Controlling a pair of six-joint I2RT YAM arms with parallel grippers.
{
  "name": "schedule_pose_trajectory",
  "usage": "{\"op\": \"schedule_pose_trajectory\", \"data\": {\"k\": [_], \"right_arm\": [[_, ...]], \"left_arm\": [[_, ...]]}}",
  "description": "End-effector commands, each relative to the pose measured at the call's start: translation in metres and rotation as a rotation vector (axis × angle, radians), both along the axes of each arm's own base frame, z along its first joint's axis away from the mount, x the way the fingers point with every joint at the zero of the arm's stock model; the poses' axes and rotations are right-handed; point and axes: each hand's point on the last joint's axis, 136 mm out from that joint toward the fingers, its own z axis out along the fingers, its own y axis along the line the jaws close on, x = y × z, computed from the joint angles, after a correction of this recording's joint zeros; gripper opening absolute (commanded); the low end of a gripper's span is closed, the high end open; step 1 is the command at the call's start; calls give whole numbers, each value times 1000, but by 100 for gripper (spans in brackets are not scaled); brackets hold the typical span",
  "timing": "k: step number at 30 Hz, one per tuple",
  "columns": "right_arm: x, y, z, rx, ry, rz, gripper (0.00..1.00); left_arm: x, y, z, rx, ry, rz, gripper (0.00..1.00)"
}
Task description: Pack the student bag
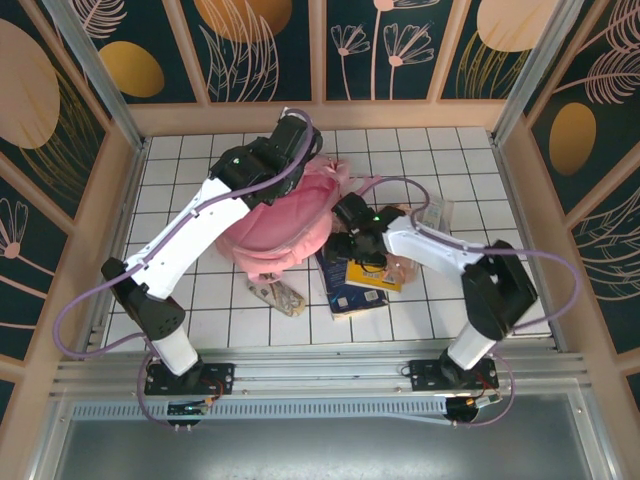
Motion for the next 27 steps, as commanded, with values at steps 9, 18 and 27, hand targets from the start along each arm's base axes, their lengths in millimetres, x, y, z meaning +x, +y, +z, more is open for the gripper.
{"op": "schedule_pose_trajectory", "data": {"k": [9,18,27], "right_arm": [[9,-41,-48,-453,92,85,92],[-2,-45,-62,-435,130,106,20],[15,-33,-3,-394,-2,112,0]], "left_arm": [[-5,17,25,-90,-60,40,0],[-10,17,26,-103,-56,21,0],[-14,15,25,-134,-45,9,0]]}}
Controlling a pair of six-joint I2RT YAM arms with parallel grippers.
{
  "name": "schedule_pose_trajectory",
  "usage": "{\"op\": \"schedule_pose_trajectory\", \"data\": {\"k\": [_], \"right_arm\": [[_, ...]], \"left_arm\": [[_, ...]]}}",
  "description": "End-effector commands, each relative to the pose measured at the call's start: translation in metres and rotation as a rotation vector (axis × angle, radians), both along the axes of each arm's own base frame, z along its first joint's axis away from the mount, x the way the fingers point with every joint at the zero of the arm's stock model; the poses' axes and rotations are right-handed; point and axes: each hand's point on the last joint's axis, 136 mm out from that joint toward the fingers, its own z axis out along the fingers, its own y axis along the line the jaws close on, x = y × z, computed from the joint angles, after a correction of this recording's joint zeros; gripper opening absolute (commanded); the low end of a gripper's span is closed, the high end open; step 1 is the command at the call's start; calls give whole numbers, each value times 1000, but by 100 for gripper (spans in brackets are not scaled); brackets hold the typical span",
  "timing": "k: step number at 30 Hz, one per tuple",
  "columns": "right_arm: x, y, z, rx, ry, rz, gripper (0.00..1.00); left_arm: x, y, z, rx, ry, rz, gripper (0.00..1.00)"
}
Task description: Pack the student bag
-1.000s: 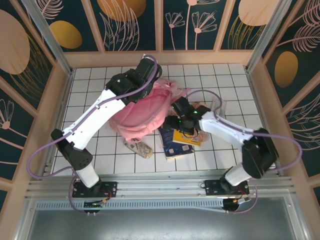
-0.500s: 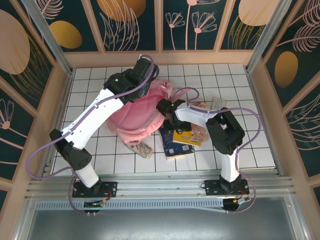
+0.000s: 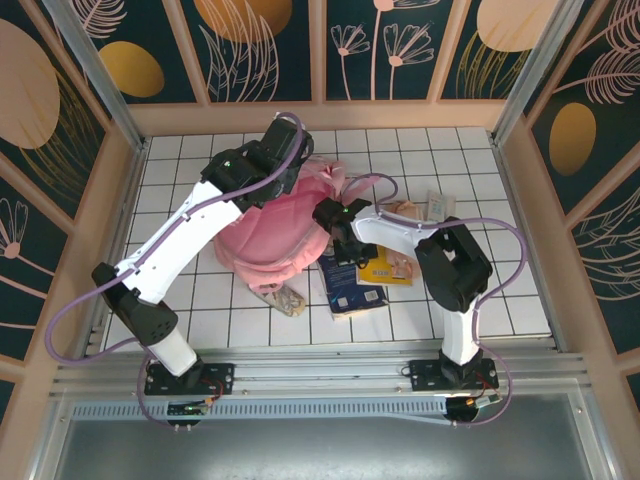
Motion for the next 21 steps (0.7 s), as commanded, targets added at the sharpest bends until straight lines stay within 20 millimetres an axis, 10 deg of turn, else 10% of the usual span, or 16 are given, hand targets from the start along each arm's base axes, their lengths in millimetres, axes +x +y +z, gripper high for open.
{"op": "schedule_pose_trajectory", "data": {"k": [1,21], "right_arm": [[0,-6,39,-3,-44,5,0],[-10,-8,235,313,-225,-57,0]], "left_arm": [[-2,9,33,-90,-94,37,0],[10,-3,9,-53,-45,30,0]]}}
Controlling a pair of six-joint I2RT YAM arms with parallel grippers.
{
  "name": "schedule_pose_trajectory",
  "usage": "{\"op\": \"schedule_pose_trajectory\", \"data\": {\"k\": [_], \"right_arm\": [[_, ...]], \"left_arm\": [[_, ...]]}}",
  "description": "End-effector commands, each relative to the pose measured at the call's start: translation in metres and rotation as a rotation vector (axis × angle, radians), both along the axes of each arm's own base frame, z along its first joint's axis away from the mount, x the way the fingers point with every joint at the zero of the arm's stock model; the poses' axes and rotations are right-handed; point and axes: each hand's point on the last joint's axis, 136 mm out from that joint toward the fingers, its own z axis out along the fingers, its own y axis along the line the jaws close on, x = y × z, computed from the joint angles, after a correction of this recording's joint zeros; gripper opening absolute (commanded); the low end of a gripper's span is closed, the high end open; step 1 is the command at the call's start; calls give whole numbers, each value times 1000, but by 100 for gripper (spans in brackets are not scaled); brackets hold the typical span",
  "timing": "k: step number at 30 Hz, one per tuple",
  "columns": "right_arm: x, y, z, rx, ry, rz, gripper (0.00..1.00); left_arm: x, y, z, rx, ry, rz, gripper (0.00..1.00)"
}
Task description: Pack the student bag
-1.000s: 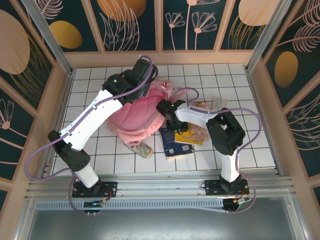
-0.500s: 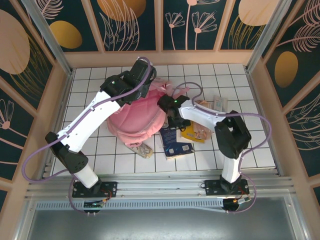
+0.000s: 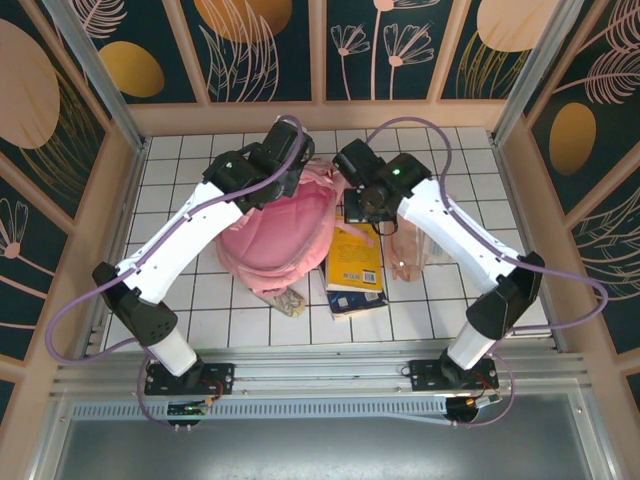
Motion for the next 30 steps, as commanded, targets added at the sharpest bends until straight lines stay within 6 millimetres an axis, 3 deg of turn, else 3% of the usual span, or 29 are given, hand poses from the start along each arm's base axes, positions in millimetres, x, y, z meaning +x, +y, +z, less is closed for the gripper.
{"op": "schedule_pose_trajectory", "data": {"k": [1,2,4,5,7,9,12,19,25,30], "right_arm": [[-17,-15,28,26,7,-15,0],[-18,-14,24,43,25,-7,0],[-27,-4,-4,156,117,25,0],[-31,0,-17,232,150,19,13],[-39,7,-49,442,187,-3,50],[-46,-2,-77,538,217,-47,64],[-44,-20,-111,544,224,-92,81],[-36,-39,-162,591,251,-74,85],[-32,-36,-197,612,324,-60,86],[-40,-38,-218,626,356,-71,86]], "left_arm": [[13,1,21,-26,-80,39,0],[13,1,20,-24,-79,38,0],[14,1,20,-18,-81,38,0],[14,1,19,-13,-80,37,0],[14,2,15,3,-72,37,0],[13,3,7,15,-58,32,0],[10,5,-6,29,-40,31,0],[6,-3,-46,30,30,-1,0],[0,-8,-87,36,103,-25,0],[-5,-16,-109,22,148,-51,0]]}}
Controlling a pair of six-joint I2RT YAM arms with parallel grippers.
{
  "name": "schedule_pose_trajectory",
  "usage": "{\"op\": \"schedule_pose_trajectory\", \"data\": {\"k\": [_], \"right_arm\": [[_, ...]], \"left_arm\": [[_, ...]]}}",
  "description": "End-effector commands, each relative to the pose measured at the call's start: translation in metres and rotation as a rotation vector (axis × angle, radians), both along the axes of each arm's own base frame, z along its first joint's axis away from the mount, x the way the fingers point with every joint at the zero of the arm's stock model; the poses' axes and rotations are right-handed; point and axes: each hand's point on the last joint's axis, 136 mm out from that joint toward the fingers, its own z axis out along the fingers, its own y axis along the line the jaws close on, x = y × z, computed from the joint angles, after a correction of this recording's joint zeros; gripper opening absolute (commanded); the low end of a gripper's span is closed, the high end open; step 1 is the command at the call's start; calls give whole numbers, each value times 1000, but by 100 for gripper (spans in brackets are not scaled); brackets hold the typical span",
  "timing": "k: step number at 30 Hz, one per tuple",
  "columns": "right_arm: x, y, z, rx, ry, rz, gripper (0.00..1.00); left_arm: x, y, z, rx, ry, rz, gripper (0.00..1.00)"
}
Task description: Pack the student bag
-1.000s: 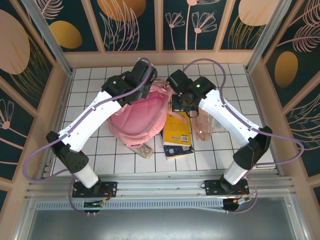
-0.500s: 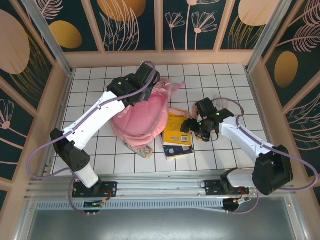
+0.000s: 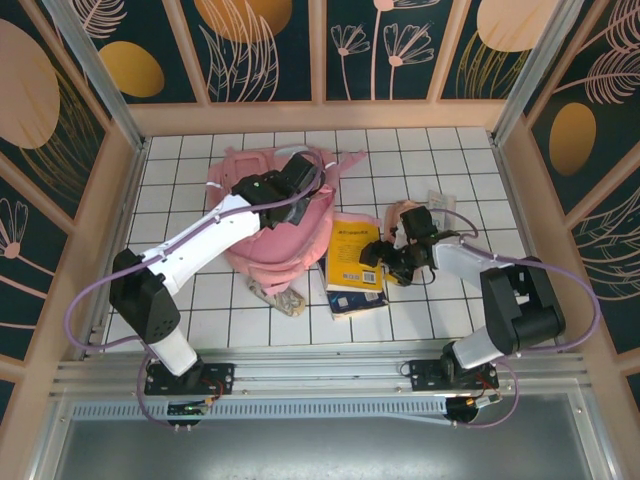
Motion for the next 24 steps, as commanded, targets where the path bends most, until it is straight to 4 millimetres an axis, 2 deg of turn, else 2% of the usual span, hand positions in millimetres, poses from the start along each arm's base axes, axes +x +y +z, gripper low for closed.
{"op": "schedule_pose_trajectory", "data": {"k": [1,4,8,9,12,17,24], "right_arm": [[-3,5,-11,60,-13,30,85],[-9,15,-17,138,-14,61,84],[-10,31,-13,226,-68,125,83],[-10,35,-10,243,-82,143,83],[-7,44,-2,269,-125,178,81],[-2,57,22,303,-218,193,78],[4,74,49,319,-292,186,72]], "left_arm": [[2,-8,-1,-54,-15,-2,0],[-3,-19,-14,-71,19,-34,0],[-14,-35,-33,-84,65,-84,0],[-17,-41,-50,-65,99,-99,0],[-28,-55,-66,-54,130,-138,0],[-35,-71,-75,-63,149,-173,0],[-37,-73,-74,-66,152,-182,0]]}}
